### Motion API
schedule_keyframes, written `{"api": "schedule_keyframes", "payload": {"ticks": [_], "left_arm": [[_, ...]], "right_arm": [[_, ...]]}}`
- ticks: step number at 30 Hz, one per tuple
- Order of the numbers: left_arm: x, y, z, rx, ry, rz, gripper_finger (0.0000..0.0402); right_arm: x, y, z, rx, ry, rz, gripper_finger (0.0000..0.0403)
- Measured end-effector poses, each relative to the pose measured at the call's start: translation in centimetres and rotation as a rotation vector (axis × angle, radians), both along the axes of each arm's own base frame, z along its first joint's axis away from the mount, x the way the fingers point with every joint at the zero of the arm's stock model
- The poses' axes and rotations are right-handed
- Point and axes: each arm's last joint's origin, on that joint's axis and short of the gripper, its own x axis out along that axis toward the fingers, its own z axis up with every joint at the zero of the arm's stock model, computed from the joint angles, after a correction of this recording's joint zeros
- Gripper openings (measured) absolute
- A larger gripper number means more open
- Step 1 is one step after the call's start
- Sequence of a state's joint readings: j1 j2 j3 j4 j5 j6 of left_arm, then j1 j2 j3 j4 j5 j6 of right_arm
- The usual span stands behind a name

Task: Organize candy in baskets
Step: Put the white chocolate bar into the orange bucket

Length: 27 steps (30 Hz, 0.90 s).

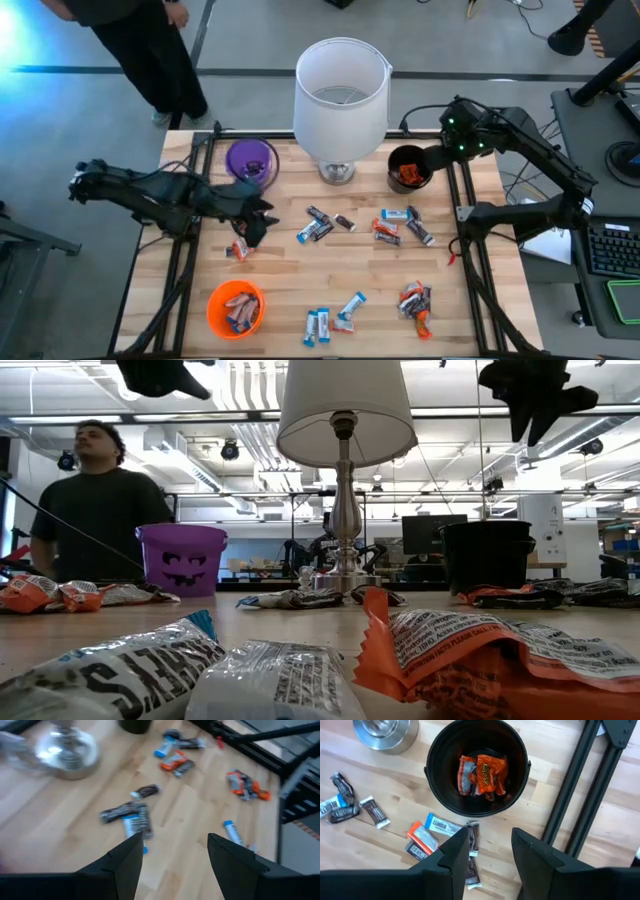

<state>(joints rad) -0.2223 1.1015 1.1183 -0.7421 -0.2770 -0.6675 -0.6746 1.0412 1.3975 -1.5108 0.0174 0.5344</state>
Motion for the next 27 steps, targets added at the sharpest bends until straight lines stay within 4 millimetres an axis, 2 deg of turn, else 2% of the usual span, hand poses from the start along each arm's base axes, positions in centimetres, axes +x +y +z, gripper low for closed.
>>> {"api": "schedule_keyframes", "payload": {"ticks": [9, 21, 27], "left_arm": [[4.9, -2.4, -2.3, -0.054, -0.054, -0.001, 0.0204], [10.3, -6.3, -7.7, -0.134, -0.031, -0.055, 0.0204], [11.9, -8.3, -10.1, -0.17, -0.043, -0.071, 0.0204]], "right_arm": [[-0.1, 0.1, 0.0, -0.014, 0.026, 0.081, 0.0137], [-0.1, 0.1, -0.1, -0.028, 0.057, 0.176, 0.0143], [-0.2, 0.1, -0.1, -0.03, 0.061, 0.187, 0.0144]]}}
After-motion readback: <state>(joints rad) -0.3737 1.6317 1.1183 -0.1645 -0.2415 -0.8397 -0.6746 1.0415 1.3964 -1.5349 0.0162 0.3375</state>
